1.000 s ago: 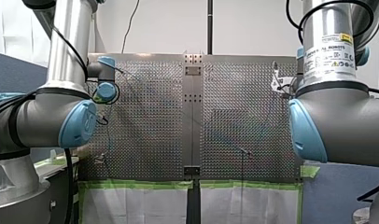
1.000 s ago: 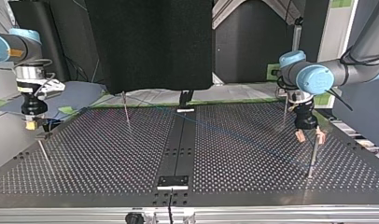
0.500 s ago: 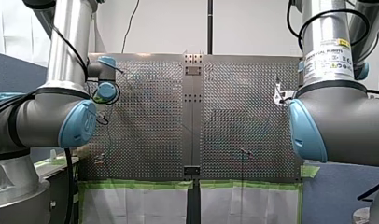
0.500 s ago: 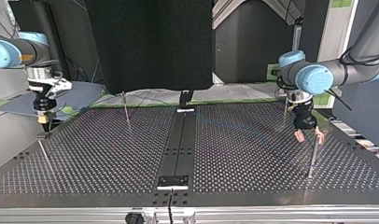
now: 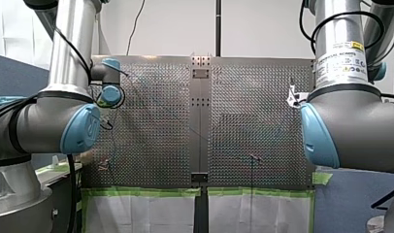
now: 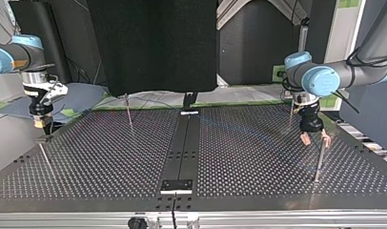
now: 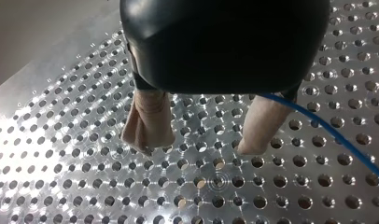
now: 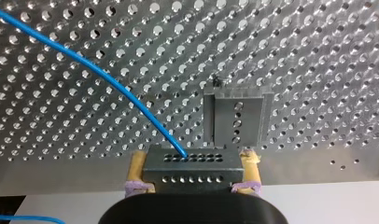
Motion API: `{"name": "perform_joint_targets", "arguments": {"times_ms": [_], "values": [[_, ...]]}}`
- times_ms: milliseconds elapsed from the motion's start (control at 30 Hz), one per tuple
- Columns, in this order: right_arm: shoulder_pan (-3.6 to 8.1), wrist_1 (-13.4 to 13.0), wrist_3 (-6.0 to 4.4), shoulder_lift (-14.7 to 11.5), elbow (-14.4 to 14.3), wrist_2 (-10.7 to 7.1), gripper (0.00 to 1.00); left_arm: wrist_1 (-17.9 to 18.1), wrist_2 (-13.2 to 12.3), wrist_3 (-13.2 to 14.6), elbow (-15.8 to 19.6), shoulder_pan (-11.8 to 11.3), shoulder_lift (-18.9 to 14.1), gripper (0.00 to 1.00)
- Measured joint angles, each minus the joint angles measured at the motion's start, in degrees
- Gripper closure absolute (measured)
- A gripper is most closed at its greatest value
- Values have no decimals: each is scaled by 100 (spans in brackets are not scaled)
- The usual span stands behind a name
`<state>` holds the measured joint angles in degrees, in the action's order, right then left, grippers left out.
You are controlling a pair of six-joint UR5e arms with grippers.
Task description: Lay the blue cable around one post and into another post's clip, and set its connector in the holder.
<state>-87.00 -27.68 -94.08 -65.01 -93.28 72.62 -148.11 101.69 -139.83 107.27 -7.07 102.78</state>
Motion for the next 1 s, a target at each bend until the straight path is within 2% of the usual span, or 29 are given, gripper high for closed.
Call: {"name": "perform_joint_targets", "arguments": {"times_ms": [267,533,767,1000], "values": [[61,19,-31,1,49,-72,98,0,-5,0,0,-1,0,2],[72,208,-19,4,219,-197,98,3,-5,0,-1,-1,0,2],[80,379,-39,9,409,-483,98,1,-8,0,-4,0,0,2],[95,669,-48,10,671,-824,98,0,-13,3,-5,2,0,2]]}}
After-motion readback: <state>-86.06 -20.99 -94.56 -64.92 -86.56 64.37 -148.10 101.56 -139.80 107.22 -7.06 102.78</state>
